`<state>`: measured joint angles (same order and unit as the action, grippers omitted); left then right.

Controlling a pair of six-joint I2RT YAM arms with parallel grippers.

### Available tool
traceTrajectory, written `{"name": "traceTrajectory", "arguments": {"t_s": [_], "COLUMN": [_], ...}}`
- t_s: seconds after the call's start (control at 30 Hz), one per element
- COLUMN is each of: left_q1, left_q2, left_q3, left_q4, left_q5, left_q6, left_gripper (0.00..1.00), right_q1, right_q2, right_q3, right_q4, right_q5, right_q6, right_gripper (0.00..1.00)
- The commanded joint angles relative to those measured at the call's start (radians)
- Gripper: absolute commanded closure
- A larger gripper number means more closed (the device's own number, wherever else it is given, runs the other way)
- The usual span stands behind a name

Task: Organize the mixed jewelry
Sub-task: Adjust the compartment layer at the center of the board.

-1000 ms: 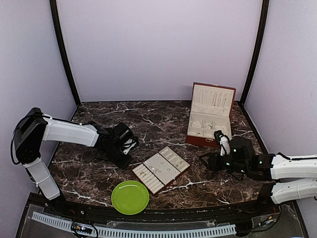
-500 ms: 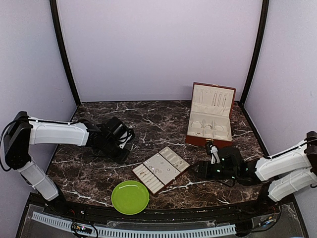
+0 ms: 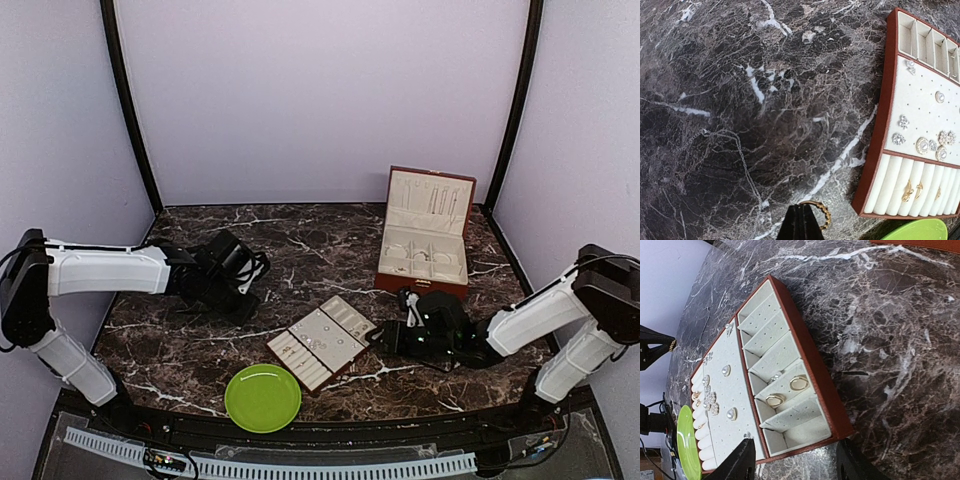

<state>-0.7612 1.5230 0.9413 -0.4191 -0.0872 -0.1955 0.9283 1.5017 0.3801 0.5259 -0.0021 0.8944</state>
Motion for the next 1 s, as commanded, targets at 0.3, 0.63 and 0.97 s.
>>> {"name": "traceTrajectory", "arguments": {"t_s": [0.3, 0.63, 0.97], "left_q1": [0.004, 0.002, -0.093], "left_q2": [-0.038, -0.042, -0.003], "left_q3": [-0.008, 0.002, 0.043], "left_q4": [0.007, 0.017, 0.118], "left_q5": [0.049, 0.079, 0.099], "left_q6": [0.008, -0.011, -0.133], "left_gripper": [1.0, 1.0, 1.0], "right_q1": [-0.035, -0.085, -0.083], "right_q2": [0.243, 0.255, 0.014], "right_q3": [0.213, 0.311, 0.295], "right_q4": [0.084, 0.01, -0.211], "right_q5": [0.007, -0.015, 0.032], "right_q6": [-0.057, -0.148, -0.201], "right_gripper": [0.45, 0.44, 0.4]}}
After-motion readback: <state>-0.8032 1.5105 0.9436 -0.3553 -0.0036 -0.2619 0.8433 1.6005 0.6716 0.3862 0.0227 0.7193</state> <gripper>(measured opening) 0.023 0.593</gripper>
